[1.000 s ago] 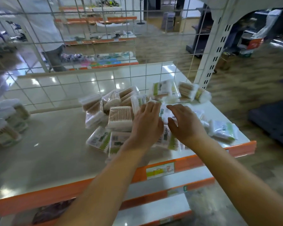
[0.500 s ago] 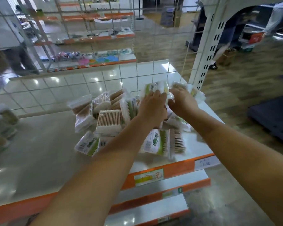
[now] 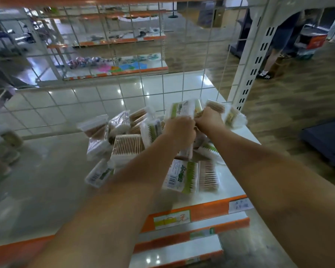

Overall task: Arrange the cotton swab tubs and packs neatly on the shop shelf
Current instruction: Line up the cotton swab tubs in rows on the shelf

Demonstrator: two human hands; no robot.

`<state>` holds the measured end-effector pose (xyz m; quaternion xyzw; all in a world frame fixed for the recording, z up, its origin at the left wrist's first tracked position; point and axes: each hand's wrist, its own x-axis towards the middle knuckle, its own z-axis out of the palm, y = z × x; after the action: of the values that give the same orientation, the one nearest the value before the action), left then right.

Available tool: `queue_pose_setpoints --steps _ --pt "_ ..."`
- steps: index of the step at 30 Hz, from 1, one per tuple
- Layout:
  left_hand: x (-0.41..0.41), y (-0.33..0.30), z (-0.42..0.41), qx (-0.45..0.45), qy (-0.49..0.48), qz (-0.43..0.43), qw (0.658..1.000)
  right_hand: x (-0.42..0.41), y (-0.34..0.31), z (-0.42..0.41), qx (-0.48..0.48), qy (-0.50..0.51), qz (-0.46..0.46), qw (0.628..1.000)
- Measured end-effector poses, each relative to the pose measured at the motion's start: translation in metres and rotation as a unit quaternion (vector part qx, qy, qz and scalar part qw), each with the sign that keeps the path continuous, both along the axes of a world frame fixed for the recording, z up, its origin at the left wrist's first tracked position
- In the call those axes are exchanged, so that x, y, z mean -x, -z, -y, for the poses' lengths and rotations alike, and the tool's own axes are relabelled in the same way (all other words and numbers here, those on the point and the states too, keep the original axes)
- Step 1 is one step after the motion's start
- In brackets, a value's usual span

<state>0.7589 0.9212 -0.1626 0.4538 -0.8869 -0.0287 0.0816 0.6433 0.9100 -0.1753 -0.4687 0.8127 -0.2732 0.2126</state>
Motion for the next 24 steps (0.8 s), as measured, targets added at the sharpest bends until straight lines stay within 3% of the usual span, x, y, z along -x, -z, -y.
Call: queue_pose_setpoints --steps 4,9,17,24 --pt "-0.001 0.004 -0.005 -0.008 0.012 -0.005 1.0 -0.003 0.006 0.002 -0.007 0.015 -0.057 0.998" --pt "-0.004 0.001 -0.012 -0.02 0.02 -0.001 1.0 -0.001 0.004 -0.003 0.001 0.009 -0.055 0.998" --pt "-0.015 -0.005 -0.028 -0.069 0.028 -0.178 0.981 0.001 -0.008 -0.033 0.101 0.009 -0.032 0.994" --pt "-0.025 -0.018 -0.032 -0.085 0.006 -0.253 0.964 0.0 -0.036 -0.055 0.136 0.015 -0.032 0.99"
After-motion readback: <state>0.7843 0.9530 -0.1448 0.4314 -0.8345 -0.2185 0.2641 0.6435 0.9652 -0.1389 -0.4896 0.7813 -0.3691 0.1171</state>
